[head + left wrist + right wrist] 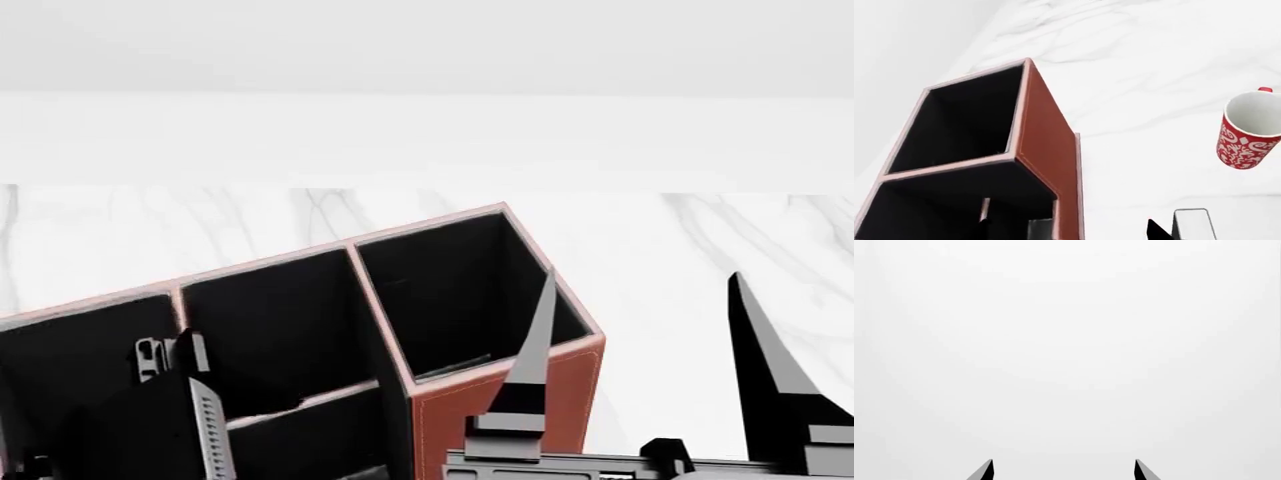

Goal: Pick up the book and place it in the front compartment of the caddy.

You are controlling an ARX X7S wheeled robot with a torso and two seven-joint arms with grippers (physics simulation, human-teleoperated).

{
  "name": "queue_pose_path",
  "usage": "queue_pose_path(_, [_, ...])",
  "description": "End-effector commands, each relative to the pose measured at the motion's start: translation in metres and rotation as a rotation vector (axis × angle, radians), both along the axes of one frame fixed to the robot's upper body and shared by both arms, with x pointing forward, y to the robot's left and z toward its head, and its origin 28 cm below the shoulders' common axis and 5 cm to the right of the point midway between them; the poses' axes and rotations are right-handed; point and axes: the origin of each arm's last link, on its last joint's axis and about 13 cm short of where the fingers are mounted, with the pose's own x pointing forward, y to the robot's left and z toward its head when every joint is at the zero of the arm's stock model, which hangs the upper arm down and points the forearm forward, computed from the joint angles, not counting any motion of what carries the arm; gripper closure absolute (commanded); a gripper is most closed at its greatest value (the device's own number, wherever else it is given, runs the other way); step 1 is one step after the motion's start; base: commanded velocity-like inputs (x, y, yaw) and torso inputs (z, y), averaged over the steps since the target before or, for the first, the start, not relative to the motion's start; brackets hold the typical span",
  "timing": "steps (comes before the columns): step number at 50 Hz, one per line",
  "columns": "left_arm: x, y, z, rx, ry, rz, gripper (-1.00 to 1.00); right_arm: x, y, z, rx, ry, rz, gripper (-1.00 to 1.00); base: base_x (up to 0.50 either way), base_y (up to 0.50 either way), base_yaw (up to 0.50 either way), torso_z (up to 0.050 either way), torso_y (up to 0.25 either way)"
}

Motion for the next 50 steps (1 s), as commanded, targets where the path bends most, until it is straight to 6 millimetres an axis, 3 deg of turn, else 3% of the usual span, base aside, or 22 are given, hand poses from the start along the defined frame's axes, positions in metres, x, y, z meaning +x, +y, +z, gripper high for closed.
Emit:
queue_pose_path(1, [-0.001, -0.015, -0.002, -0.053, 0.026, -0.06, -1.0, -0.002, -0.003, 0.003, 0.013, -0.018, -0.004, -1.0, 0.0, 0.0, 0.0, 0.0, 0.0])
queue_pose_path(29, [-0.002, -0.031, -0.029, 0.0, 0.111, -0.094, -1.0, -0.002, -0.004, 0.005, 0.013, -0.025, -0.004, -1.0, 0.0, 0.0, 0.0, 0.0, 0.0])
queue_pose_path(50, [-0.009, -0.052, -0.042, -0.071, 0.151, -0.138, -1.0, -0.004, -0.005, 0.007, 0.017, -0.033, -0.007, -1.0, 0.0, 0.0, 0.0, 0.0, 0.0])
